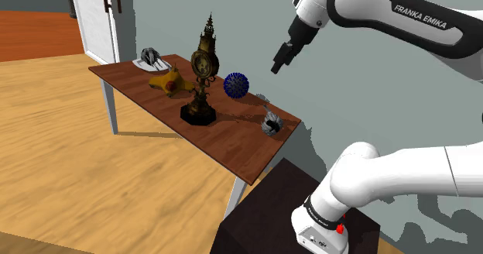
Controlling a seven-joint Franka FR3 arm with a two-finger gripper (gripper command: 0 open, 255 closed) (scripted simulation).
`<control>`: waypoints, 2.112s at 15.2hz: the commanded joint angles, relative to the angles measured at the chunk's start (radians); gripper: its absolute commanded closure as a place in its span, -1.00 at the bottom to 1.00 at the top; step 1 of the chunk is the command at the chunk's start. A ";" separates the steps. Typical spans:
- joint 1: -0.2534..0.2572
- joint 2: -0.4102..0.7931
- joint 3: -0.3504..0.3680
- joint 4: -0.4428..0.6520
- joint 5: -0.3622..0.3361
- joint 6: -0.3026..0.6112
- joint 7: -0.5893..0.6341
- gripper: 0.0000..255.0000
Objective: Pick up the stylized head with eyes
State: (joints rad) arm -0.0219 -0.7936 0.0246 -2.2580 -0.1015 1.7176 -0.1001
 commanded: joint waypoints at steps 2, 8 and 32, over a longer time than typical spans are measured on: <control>-0.009 0.018 -0.010 -0.009 -0.005 0.024 0.002 -1.00; -0.060 0.140 -0.074 -0.046 -0.033 0.164 0.013 -1.00; -0.223 0.832 -0.317 0.119 0.039 0.602 -0.008 -1.00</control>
State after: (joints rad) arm -0.2365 -0.0051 -0.2825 -2.1648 -0.0784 2.3055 -0.0990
